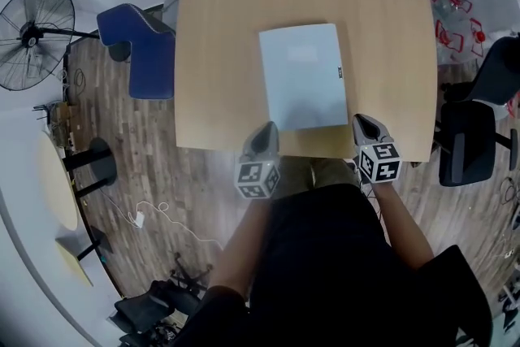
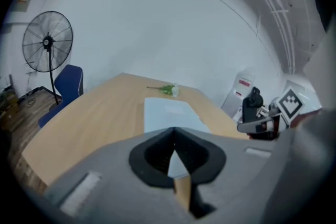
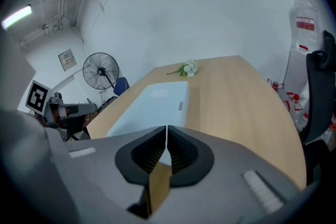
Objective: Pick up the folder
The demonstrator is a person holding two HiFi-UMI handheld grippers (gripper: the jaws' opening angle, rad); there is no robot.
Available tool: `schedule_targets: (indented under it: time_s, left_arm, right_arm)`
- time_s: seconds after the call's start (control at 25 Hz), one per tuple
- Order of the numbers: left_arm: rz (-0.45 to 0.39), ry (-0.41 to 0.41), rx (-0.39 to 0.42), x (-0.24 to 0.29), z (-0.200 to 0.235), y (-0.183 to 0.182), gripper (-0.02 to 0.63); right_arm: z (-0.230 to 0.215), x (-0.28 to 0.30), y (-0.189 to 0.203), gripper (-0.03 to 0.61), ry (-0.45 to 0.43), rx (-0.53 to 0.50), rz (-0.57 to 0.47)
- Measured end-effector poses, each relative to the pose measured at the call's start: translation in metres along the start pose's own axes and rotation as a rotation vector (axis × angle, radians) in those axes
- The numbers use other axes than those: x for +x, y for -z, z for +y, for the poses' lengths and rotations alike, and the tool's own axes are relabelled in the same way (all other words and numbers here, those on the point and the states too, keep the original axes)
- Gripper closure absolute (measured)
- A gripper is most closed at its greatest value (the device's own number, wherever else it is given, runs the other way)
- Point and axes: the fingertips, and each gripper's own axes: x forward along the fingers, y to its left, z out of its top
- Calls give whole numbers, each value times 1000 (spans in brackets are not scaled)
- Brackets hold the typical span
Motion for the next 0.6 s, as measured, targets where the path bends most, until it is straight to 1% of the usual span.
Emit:
schedule_targets:
  time_s: [0.08,0.16,0.28,0.36,0.4,0.48,0.52,0.56,0.6]
  left_arm:
    - [15,-4,-9,11,11,4,612]
    - [43,-4,-18,20,20,13,612]
    - [87,5,-22,27,32,27,612]
    - [99,0,-47,31,41,32,611]
    - [101,-3,-65,34,44,34,611]
    - [115,0,-95,41,49,41,611]
    - [127,7,-106,45,51,45,592]
    - [140,18,-118,49,52,49,547]
    - [153,34,-135,53,52,53,526]
  right_arm:
    - [-4,14,2,577,-3,-1,12]
    - [-7,26,7,549,-16,-13,37]
    - [-7,37,13,545,-24,-15,59]
    - [-8,45,16,538,-34,-7,75]
    - [-10,50,18,521,-44,0,92]
    - [-12,63,25,454,-69,31,137]
    - [-13,69,28,422,-80,51,155]
    - [-14,75,31,397,-90,69,166]
    - [-14,80,32,374,-99,79,171]
